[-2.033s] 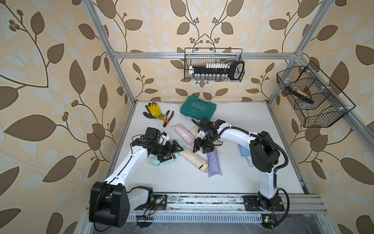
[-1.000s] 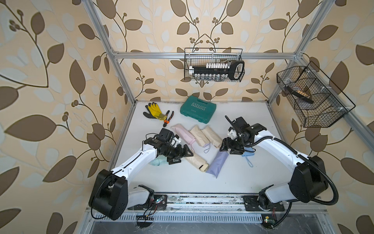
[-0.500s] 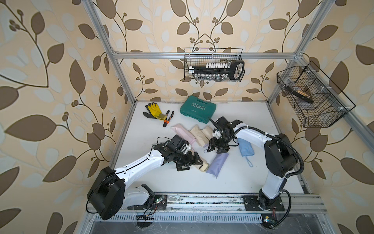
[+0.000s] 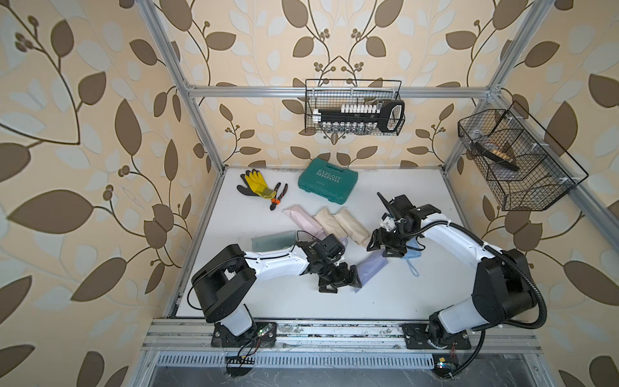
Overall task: Take umbrellas out of sleeves
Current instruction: Adjust the umbrella at the center of the board.
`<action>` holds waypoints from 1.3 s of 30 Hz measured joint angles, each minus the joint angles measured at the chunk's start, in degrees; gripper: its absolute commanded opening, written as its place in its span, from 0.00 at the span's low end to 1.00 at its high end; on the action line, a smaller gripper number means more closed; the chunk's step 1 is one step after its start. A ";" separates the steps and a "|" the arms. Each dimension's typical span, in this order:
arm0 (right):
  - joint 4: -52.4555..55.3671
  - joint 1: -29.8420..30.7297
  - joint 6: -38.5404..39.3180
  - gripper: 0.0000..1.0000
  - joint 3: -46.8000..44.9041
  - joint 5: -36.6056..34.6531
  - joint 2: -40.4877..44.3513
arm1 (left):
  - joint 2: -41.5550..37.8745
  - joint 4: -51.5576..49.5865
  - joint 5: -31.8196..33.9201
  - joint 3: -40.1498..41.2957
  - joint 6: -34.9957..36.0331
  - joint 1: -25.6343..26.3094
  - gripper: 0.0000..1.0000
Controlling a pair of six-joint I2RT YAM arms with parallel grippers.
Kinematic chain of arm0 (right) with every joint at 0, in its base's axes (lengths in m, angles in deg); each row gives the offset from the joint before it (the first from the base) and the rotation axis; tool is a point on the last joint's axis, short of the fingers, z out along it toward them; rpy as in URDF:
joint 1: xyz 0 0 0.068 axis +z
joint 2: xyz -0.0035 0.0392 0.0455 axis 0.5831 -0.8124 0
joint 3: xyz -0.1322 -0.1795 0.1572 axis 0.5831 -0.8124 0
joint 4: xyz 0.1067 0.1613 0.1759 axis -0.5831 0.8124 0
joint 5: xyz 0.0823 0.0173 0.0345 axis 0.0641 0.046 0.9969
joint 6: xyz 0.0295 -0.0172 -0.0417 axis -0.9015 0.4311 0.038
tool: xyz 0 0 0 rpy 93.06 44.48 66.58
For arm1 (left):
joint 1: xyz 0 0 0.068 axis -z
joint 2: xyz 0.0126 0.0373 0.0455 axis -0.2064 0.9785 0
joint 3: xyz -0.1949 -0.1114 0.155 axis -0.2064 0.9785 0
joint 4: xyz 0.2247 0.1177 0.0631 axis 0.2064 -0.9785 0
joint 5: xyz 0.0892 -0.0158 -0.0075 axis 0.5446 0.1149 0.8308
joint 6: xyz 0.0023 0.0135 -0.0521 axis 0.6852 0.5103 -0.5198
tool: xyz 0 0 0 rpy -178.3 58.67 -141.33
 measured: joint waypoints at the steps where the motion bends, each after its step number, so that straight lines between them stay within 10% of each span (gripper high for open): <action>1: 0.52 -0.17 0.02 0.70 -0.37 -0.09 0.87 | 0.66 0.76 -0.02 0.00 -0.76 0.02 0.98; 11: 1.33 -6.69 1.07 0.63 -3.50 -2.25 2.23 | 7.63 5.18 1.51 -4.33 -5.75 -0.02 0.90; 25: -5.09 -7.80 3.41 0.54 -5.42 2.86 -5.57 | 13.62 -6.01 7.21 -17.27 0.85 -2.14 0.50; 39: -9.01 -6.91 -2.29 0.58 -16.17 9.31 5.07 | 16.04 -12.66 4.87 -22.75 13.11 -13.64 0.79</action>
